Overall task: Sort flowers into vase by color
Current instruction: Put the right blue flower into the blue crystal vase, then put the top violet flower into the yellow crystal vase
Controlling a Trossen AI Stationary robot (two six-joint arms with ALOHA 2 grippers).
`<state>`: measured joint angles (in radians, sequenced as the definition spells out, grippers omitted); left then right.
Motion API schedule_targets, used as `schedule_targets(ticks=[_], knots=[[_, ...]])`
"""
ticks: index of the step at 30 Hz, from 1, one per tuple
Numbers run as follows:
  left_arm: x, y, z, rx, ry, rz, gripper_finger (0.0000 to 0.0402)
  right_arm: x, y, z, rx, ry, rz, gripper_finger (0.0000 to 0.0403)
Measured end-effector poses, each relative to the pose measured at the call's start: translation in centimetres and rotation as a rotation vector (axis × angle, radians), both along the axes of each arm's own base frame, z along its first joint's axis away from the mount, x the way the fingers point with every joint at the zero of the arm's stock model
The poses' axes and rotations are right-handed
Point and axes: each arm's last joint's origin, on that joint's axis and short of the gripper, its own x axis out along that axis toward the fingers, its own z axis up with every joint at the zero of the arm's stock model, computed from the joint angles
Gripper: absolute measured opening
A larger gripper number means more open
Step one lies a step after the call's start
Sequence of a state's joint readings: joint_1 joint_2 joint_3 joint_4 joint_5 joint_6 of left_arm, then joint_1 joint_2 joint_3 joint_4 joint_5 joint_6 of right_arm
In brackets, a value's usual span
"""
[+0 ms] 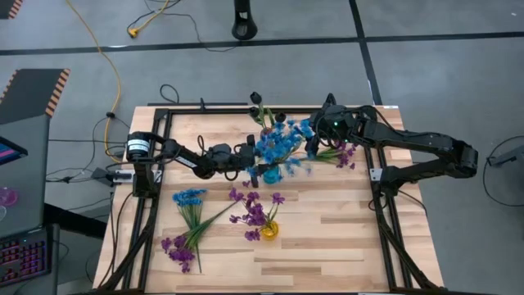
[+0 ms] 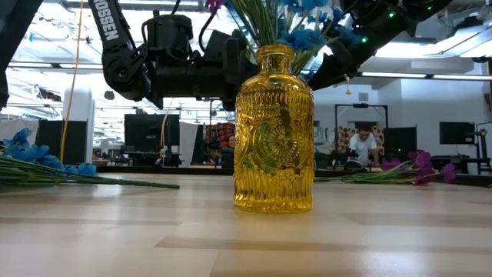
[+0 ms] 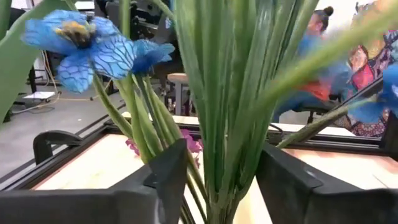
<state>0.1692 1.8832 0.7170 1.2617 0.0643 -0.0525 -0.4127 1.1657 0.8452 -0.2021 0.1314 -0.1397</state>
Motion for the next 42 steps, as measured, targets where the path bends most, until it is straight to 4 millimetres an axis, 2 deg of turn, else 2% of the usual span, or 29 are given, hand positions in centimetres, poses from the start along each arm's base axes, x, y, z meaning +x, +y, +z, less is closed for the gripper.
schedule_targets(ticks=[11,17,27,34,42], knots=[[0.0,0.0,-0.1,-0.023,0.007,-0.001,0.0224,-0.1,0.0,-0.2,0.008,0.017,0.000,0.0243],[-0.6,0.0,0.5,-0.003,0.187,0.003,0.0227,-0.2,0.1,-0.2,0.011,0.025,0.000,0.0243],[-3.4,-0.3,3.9,0.033,0.395,0.060,0.0226,-0.3,0.1,0.9,0.014,0.035,-0.006,0.0243],[-6.2,-0.6,6.2,0.061,0.505,0.125,0.0226,-0.7,0.3,2.1,0.097,0.069,-0.047,0.0243],[-9.0,-0.9,7.8,0.071,0.601,0.181,0.0226,-1.3,0.5,3.1,0.223,0.093,-0.127,0.0243]])
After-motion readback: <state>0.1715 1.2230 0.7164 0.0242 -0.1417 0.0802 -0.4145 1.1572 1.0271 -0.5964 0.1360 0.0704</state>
